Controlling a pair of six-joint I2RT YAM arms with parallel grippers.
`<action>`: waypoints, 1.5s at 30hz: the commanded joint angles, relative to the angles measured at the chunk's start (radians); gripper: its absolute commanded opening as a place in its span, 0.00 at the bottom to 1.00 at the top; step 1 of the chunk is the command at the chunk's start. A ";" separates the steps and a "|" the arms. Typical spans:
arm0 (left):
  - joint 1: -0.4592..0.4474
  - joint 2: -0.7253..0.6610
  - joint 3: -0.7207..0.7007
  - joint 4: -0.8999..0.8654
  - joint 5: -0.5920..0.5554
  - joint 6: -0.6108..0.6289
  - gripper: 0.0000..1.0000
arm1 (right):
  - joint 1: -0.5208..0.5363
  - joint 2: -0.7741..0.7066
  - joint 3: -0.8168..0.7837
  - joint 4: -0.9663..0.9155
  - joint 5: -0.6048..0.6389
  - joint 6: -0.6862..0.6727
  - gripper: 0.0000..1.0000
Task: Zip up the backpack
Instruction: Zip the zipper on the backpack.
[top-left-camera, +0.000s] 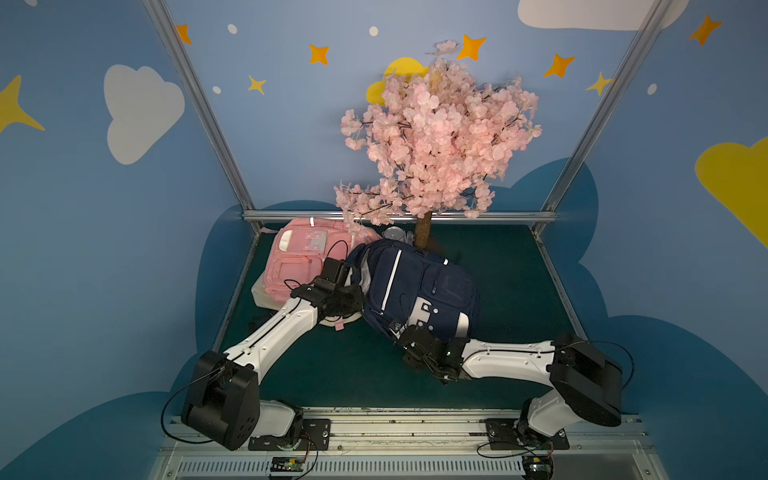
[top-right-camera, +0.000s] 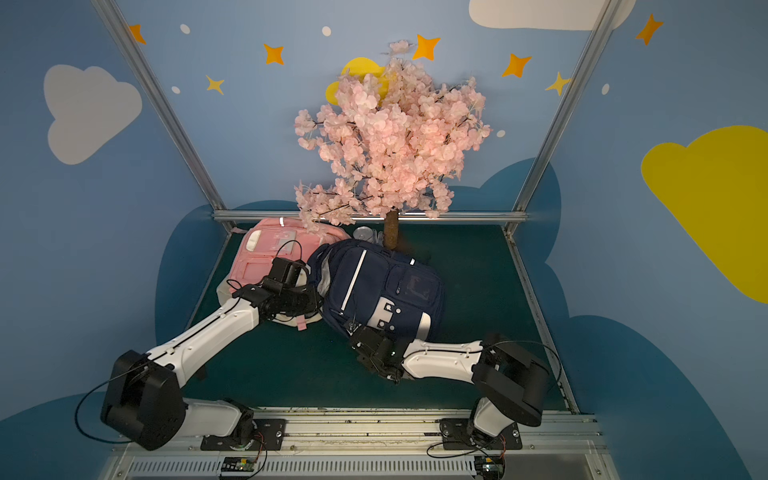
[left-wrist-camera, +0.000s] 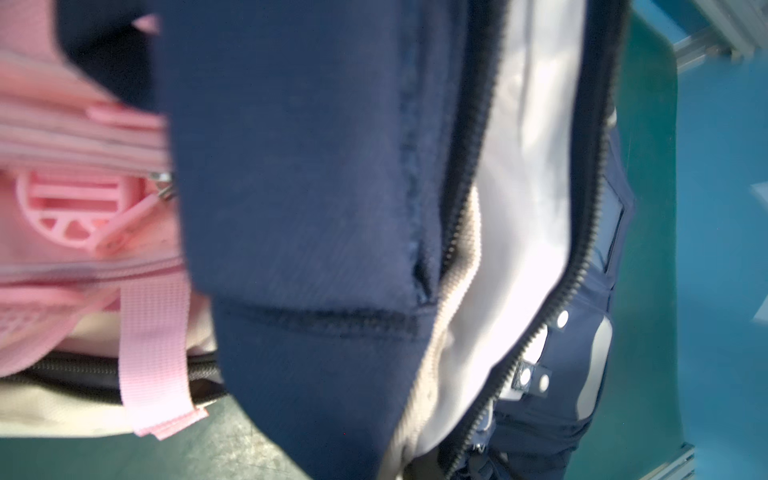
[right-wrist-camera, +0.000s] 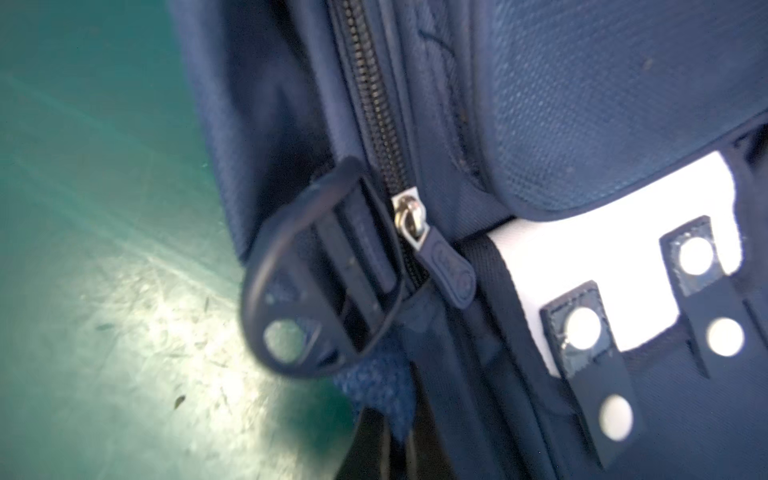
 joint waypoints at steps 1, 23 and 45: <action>0.019 -0.059 -0.002 -0.015 -0.052 0.006 0.38 | 0.008 -0.092 0.021 -0.063 -0.015 0.048 0.00; -0.432 -0.545 -0.384 0.340 -0.030 0.309 0.65 | -0.103 -0.268 0.224 -0.206 -0.259 0.322 0.00; -0.485 -0.256 -0.383 0.527 -0.282 0.415 0.19 | -0.120 -0.323 0.195 -0.198 -0.319 0.358 0.00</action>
